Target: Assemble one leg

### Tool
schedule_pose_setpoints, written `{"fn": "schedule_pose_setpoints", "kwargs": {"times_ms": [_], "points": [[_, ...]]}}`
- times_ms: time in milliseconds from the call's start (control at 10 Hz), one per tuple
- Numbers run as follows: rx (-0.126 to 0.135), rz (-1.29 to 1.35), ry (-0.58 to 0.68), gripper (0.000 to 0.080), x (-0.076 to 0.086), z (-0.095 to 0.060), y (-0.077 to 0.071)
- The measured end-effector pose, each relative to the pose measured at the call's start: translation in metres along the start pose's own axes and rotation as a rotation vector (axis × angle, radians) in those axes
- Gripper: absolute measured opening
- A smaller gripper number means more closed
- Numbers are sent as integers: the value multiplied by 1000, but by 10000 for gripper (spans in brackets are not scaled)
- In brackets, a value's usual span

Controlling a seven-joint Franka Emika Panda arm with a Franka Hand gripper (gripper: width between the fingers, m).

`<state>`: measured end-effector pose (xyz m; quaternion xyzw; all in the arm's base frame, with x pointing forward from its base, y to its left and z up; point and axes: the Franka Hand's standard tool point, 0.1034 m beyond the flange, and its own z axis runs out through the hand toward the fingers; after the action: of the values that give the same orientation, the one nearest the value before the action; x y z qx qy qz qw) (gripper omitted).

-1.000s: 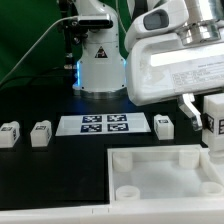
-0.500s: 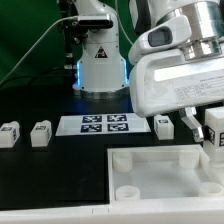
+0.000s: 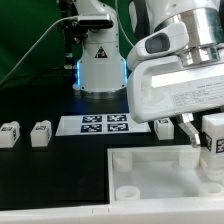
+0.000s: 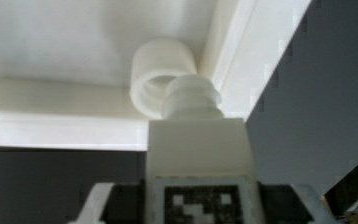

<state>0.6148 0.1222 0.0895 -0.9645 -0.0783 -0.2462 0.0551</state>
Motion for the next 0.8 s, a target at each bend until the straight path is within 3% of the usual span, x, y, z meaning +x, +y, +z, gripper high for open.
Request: {"fn": "schedule_pose_setpoints", "kwargs": {"times_ms": [200,800], "points": [[-3,6,7,289,5,2,5],[-5,15,1,289,-1,14,9]]}}
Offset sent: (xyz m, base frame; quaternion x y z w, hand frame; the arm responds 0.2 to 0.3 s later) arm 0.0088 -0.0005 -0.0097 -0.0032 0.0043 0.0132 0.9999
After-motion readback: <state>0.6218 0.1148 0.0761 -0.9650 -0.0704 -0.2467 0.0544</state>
